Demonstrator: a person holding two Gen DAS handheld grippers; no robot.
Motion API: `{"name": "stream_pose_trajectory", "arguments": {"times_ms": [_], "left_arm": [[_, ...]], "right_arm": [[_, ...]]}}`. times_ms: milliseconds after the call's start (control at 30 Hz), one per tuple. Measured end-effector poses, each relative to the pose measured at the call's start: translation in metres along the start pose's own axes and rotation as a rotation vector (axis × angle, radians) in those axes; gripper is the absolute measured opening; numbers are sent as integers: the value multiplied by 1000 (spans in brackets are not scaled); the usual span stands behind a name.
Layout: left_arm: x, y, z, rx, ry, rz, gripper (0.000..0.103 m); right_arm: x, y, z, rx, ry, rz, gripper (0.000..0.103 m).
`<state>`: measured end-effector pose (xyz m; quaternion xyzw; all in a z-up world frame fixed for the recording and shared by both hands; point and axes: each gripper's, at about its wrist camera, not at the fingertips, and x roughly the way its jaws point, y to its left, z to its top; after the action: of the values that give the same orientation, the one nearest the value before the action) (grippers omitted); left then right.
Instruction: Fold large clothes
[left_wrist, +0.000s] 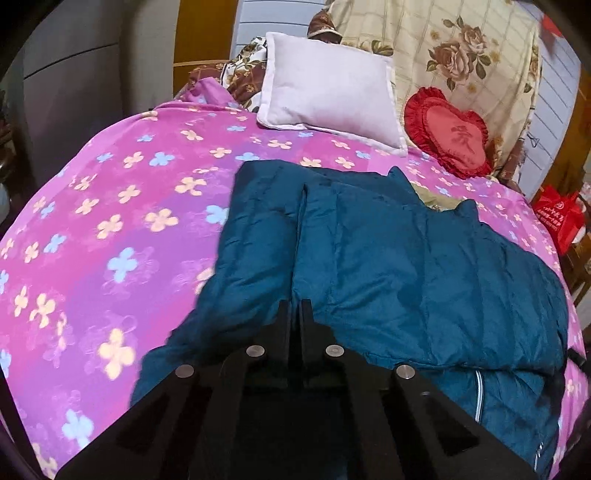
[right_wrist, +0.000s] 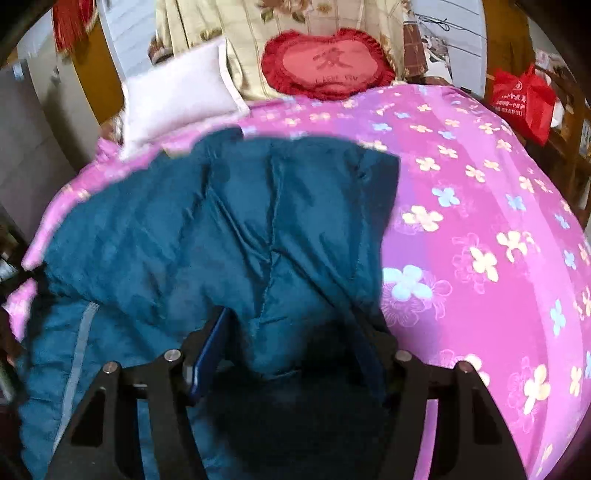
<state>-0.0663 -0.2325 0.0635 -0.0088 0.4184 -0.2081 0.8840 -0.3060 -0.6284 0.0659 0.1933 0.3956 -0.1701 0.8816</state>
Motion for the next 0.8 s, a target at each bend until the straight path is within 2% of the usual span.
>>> {"name": "stream_pose_trajectory", "arguments": {"times_ms": [67,133,200,233,333,367,433,467,633,800], "left_arm": [[-8,5,1,1,-3,-15,0],[-13,2,2,24,-5,-11,0],[-19,-3,4,55,-24,42,0],[-22,-5,6,63,-46,63,0],[-31,-11,13,70,-101,70,27],[-32,-13,15,58,-118,52,30],[-26,-20,18,52,-121,24,30],[-18,-25,19,64,-108,27,30],[46,-46,16,147,7,123,31],[58,-50,11,148,12,153,31]], "right_arm": [[-22,-8,1,43,-72,14,72],[-40,-15,5,70,-141,-16,80],[-44,-18,14,84,-167,-48,80],[-42,-18,20,85,-165,-54,80],[-27,-7,38,58,-169,-61,79],[-22,-3,43,50,-172,-72,72],[-2,10,55,32,-169,-92,62],[8,16,58,22,-152,-95,62],[65,34,66,-22,-85,-201,63],[85,29,62,-28,-73,-221,65]]}}
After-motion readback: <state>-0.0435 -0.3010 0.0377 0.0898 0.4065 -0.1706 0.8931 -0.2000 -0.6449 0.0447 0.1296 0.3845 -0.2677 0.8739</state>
